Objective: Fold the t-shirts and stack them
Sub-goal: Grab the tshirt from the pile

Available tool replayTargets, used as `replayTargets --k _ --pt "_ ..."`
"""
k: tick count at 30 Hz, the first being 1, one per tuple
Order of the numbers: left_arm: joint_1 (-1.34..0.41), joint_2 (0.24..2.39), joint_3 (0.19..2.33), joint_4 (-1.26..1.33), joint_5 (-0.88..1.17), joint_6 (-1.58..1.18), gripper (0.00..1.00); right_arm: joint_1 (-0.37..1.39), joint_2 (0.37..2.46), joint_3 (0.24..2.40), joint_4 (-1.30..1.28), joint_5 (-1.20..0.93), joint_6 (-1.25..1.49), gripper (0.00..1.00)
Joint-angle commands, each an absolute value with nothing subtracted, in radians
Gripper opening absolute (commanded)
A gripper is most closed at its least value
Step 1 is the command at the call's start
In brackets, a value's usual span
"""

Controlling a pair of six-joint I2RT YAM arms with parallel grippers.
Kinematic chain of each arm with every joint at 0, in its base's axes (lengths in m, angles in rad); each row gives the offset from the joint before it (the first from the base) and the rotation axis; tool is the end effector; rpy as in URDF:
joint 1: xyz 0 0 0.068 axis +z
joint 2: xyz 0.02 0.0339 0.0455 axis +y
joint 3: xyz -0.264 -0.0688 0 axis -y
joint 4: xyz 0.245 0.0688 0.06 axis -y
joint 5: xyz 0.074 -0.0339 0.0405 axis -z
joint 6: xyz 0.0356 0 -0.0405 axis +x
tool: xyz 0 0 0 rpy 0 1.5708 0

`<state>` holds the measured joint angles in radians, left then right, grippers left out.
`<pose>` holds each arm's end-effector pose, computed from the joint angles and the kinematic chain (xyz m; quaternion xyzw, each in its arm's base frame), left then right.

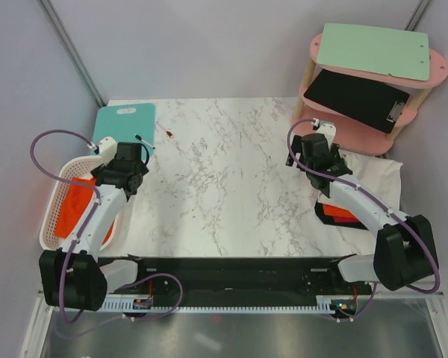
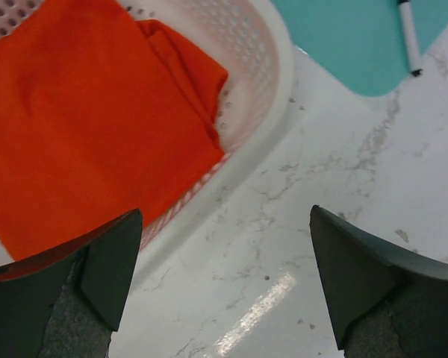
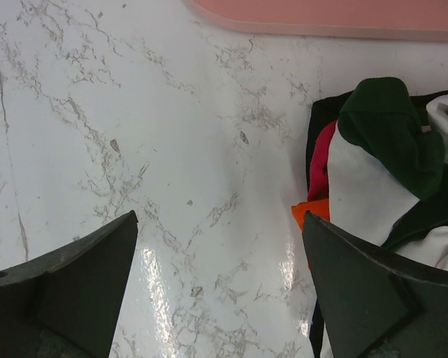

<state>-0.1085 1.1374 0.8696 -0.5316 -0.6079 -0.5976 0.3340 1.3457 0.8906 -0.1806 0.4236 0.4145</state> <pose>0.2341 -0.0050 0.2721 -0.3233 0.8305 0.1361 0.4327 0.2818 0.0823 0.2538 0.1298 0.8682 -0.0136 0.4787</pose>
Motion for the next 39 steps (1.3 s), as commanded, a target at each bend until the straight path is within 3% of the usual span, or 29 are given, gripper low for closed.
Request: replayTargets --k 1,8,16,23,27,31,34,35,37,38,39 --pt "-0.094 1.232 0.956 -0.788 -0.885 -0.839 1.00 0.337 1.361 0.930 -0.175 0.408 0.408 0.98" --pt "0.084 1.335 0.985 -0.804 -0.738 -0.888 1.00 0.337 1.394 0.934 -0.181 0.364 0.414 0.98" --pt "0.173 1.351 0.985 -0.732 -0.632 -0.934 0.96 0.339 1.424 0.940 -0.178 0.331 0.417 0.98" --pt "0.273 1.537 1.009 -0.703 -0.493 -0.910 0.97 0.339 1.428 0.940 -0.173 0.319 0.413 0.98" --pt "0.362 1.678 1.019 -0.631 -0.292 -0.867 0.89 0.339 1.453 0.950 -0.170 0.299 0.414 0.98" --pt "0.377 1.790 1.029 -0.620 -0.267 -0.842 0.87 0.339 1.471 0.959 -0.170 0.290 0.416 0.98" --pt "0.379 1.802 1.023 -0.618 -0.293 -0.833 0.71 0.339 1.482 0.962 -0.169 0.288 0.416 0.98" --pt "0.379 1.801 1.023 -0.618 -0.293 -0.830 0.45 0.337 1.488 0.965 -0.169 0.285 0.420 0.98" --pt "0.379 1.792 1.022 -0.615 -0.284 -0.827 0.20 0.339 1.494 0.969 -0.169 0.282 0.419 0.98" --pt "0.380 1.781 1.022 -0.614 -0.287 -0.825 0.02 0.339 1.499 0.971 -0.169 0.284 0.422 0.98" --pt "0.379 1.773 1.025 -0.615 -0.293 -0.824 0.02 0.337 1.500 0.971 -0.166 0.276 0.422 0.98"
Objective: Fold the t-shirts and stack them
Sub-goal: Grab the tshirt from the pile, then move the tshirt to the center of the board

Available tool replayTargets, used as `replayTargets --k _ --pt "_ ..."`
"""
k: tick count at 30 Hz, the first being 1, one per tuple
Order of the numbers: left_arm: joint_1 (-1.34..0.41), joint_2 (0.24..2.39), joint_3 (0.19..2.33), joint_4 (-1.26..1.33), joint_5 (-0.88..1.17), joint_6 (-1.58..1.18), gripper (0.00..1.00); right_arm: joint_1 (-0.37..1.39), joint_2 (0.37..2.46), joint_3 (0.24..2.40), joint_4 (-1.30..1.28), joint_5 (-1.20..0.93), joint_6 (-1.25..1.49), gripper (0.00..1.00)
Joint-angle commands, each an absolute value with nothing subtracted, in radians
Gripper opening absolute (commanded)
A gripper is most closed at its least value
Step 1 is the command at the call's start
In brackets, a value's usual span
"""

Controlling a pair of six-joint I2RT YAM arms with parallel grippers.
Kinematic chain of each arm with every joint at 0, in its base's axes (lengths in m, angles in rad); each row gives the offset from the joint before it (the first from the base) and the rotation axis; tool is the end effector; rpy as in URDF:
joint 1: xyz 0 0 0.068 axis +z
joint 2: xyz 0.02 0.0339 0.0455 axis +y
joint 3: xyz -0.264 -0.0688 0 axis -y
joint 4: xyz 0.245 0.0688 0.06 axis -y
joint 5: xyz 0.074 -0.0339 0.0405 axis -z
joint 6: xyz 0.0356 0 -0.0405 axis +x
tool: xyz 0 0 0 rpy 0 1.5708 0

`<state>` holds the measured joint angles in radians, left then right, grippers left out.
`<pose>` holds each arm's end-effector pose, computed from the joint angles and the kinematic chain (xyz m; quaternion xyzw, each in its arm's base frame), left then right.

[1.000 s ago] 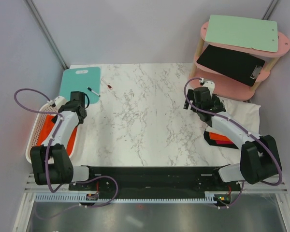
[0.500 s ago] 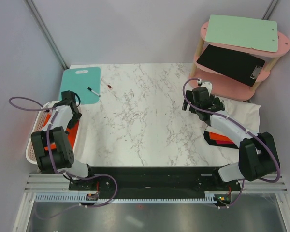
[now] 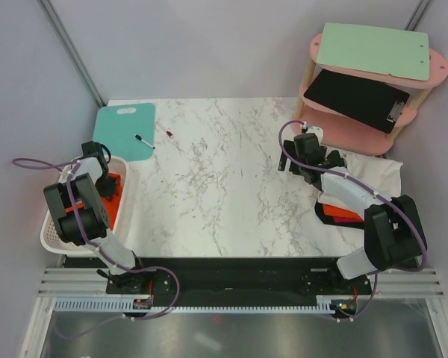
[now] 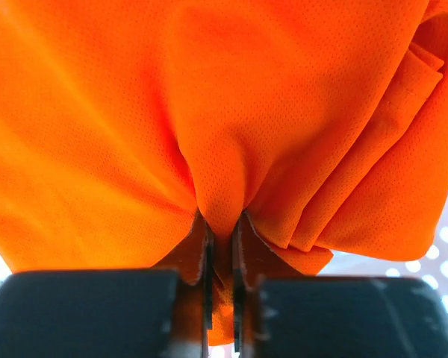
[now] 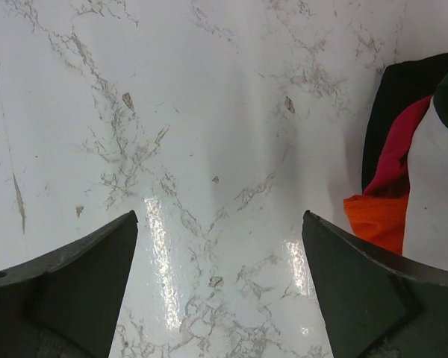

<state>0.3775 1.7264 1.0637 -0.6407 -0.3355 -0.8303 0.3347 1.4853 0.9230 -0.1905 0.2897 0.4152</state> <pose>0.2926 0.1286 0.1671 -0.5732 0.7917 0.1317 0.1652 0.3014 0.0941 0.2228 0.0939 0.9049 0.0209 0.4147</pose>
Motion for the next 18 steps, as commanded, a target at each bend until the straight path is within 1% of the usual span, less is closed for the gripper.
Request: replayTargets --k 1,5,8,9,11,12,15,16,18 --pt "0.379 1.764 1.025 -0.615 -0.308 -0.822 0.02 0.337 1.502 0.969 -0.164 0.275 0.422 0.98" --pt "0.379 1.628 0.993 -0.615 -0.351 -0.831 0.02 0.341 1.509 0.962 -0.158 0.268 0.426 0.98" --pt "0.368 1.438 0.965 -0.615 -0.377 -0.825 0.02 0.341 1.508 0.956 -0.150 0.261 0.431 0.98" --pt "0.364 1.328 0.954 -0.617 -0.383 -0.824 0.02 0.342 1.509 0.954 -0.147 0.258 0.431 0.98" --pt "0.350 1.223 0.937 -0.614 -0.379 -0.816 0.02 0.342 1.502 0.953 -0.147 0.264 0.431 0.98" --pt "0.342 1.124 0.937 -0.604 -0.371 -0.792 0.02 0.344 1.500 0.953 -0.146 0.267 0.431 0.98" --pt "0.305 1.019 0.957 -0.585 -0.292 -0.735 0.02 0.345 1.483 0.948 -0.141 0.279 0.431 0.98" --pt "0.278 0.975 0.966 -0.569 -0.216 -0.695 0.02 0.347 1.474 0.942 -0.138 0.279 0.431 0.98" --pt "0.241 0.953 0.991 -0.552 -0.134 -0.667 0.02 0.347 1.465 0.939 -0.127 0.281 0.431 0.98"
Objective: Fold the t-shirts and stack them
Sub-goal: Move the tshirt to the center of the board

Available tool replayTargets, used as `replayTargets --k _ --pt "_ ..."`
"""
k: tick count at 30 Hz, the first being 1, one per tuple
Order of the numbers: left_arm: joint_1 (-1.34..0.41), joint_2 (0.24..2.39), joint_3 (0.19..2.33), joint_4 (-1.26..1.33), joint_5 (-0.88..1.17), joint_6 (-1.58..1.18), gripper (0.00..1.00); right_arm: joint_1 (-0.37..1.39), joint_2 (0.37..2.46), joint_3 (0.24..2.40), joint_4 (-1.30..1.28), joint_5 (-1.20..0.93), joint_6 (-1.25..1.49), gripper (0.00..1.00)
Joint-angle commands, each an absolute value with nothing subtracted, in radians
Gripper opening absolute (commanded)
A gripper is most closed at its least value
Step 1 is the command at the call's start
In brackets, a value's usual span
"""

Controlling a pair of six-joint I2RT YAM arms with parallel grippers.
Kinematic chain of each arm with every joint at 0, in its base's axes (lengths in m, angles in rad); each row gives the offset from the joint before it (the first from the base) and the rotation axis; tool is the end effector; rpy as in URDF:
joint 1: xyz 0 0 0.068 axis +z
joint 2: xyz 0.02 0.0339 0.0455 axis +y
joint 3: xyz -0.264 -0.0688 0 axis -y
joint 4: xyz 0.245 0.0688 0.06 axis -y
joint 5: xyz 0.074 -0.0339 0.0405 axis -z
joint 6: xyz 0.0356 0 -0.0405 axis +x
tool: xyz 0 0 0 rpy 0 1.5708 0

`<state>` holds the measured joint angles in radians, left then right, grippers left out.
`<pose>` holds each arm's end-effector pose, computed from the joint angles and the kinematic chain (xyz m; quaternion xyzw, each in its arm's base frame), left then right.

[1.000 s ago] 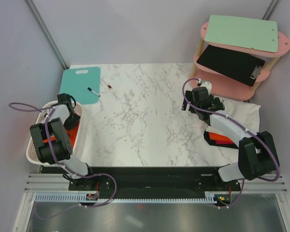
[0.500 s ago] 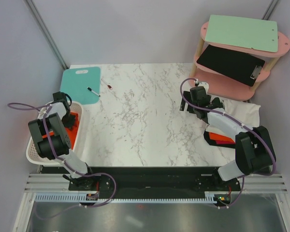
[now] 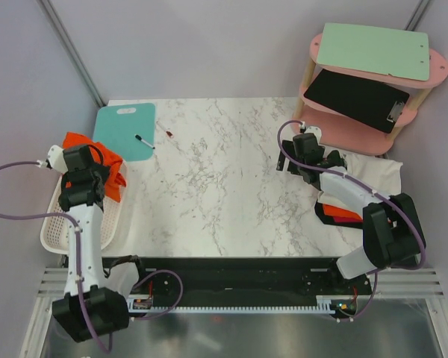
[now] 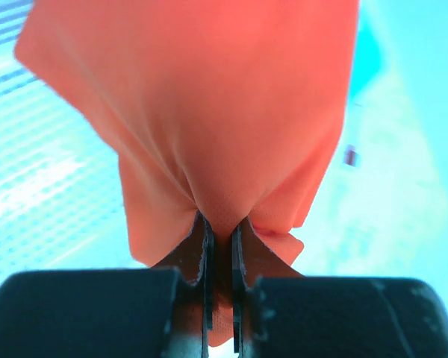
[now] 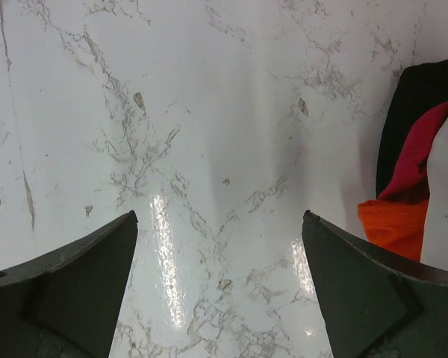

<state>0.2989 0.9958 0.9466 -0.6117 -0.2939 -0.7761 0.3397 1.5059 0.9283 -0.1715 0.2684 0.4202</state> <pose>0.1971 0.0715 0.3166 -0.5102 0.7304 0.0251 0.4534 0.3051 0.0978 0.2197 0.0900 0.9057 0.0329 0.4131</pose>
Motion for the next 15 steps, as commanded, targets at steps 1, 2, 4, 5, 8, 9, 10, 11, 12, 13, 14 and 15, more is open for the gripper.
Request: replayTargets --k 1,2,4,5,8,9,10,11,12,13,14,15 --pt "0.197 0.948 1.000 -0.536 -0.053 -0.654 0.02 0.347 1.456 0.936 -0.127 0.278 0.431 0.98" --pt "0.174 0.951 1.015 -0.528 -0.017 -0.650 0.02 0.347 1.450 0.934 -0.126 0.282 0.431 0.98" --pt "0.077 0.974 1.034 -0.503 0.053 -0.638 0.02 0.348 1.422 0.927 -0.126 0.296 0.430 0.98" --pt "0.037 1.012 1.058 -0.499 0.060 -0.629 0.02 0.347 1.413 0.925 -0.129 0.307 0.423 0.98" --pt "-0.122 1.106 1.101 -0.480 0.074 -0.606 0.02 0.347 1.367 0.922 -0.144 0.327 0.400 0.98" --pt "-0.152 1.129 1.103 -0.462 0.090 -0.609 0.02 0.347 1.355 0.920 -0.149 0.330 0.396 0.98" --pt "-0.202 1.156 1.103 -0.433 0.154 -0.609 0.02 0.347 1.336 0.920 -0.155 0.339 0.394 0.98" --pt "-0.230 1.181 1.104 -0.392 0.172 -0.612 0.02 0.345 1.327 0.919 -0.163 0.341 0.388 0.98" --pt "-0.257 1.233 1.106 -0.362 0.195 -0.618 0.02 0.347 1.318 0.917 -0.164 0.345 0.385 0.98" --pt "-0.314 1.261 1.111 -0.348 0.225 -0.621 0.02 0.347 1.307 0.914 -0.169 0.359 0.387 0.98" --pt "-0.346 1.290 1.135 -0.342 0.224 -0.623 0.02 0.347 1.304 0.913 -0.178 0.367 0.391 0.98" --pt "-0.377 1.363 1.153 -0.336 0.227 -0.609 0.02 0.347 1.301 0.914 -0.182 0.371 0.390 0.98"
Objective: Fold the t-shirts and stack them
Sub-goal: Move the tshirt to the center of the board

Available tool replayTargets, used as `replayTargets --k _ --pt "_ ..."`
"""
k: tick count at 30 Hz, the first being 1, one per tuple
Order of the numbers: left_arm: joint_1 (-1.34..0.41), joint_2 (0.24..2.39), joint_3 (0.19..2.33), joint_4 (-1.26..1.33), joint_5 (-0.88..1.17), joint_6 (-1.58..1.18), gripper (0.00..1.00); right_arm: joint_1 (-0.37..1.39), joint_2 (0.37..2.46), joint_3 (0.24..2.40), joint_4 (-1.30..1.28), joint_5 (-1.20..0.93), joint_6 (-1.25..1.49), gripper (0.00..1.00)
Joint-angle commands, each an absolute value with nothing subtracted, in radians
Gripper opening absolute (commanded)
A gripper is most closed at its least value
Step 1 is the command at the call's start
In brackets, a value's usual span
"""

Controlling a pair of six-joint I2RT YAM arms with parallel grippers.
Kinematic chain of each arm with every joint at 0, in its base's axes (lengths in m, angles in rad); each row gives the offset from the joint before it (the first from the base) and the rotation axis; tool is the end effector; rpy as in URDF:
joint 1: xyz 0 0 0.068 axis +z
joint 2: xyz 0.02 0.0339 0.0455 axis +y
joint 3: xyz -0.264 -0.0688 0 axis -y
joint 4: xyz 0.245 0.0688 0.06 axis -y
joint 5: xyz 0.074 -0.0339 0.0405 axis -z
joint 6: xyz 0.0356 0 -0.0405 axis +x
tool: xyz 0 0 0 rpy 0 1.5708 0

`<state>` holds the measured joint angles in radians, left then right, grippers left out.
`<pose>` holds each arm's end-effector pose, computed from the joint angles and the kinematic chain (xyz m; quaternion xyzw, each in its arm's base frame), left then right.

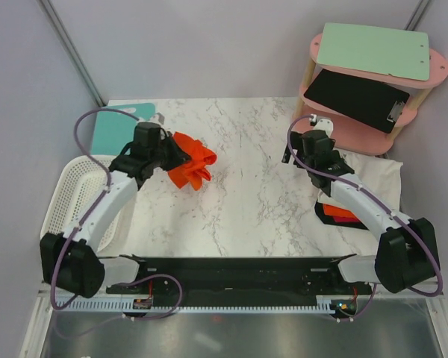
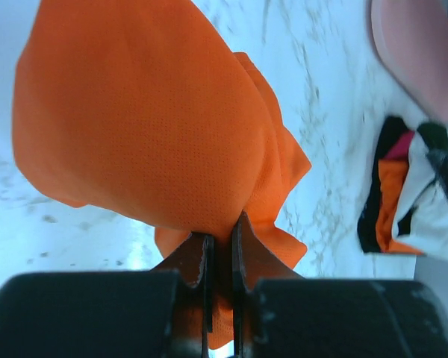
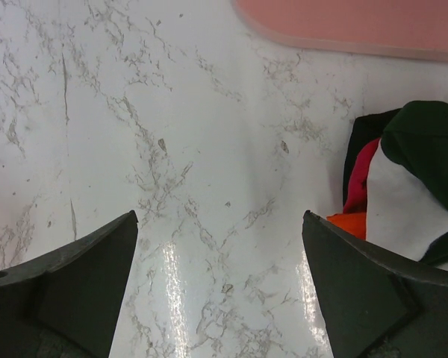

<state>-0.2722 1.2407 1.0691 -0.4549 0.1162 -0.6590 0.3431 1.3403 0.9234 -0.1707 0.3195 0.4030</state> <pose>0.2634 -0.0778 0.3164 -0.1450 0.8776 -0.2501 0.3825 0.2841 0.0896 0.2664 0.1011 0.8677 0.0393 0.4851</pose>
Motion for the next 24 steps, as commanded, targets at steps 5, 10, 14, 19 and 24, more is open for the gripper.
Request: replayTargets --k 5,10,14,19,24 --pt "-0.537 1.574 1.258 -0.344 0.270 -0.595 0.02 0.345 1.325 0.920 -0.216 0.341 0.394 0.98" --pt "-0.630 1.748 1.316 -0.350 0.273 -0.578 0.19 0.348 1.339 0.878 -0.155 0.201 0.422 0.98" --pt "-0.637 1.781 1.348 -0.391 0.187 -0.565 0.99 0.348 1.365 0.856 -0.114 0.117 0.449 0.98" --pt "-0.638 1.737 1.339 -0.406 0.110 -0.546 1.00 0.347 1.414 0.819 -0.071 0.028 0.482 0.97" --pt "-0.695 1.686 1.344 -0.406 0.084 -0.493 1.00 0.348 1.437 0.766 -0.020 -0.035 0.543 0.95"
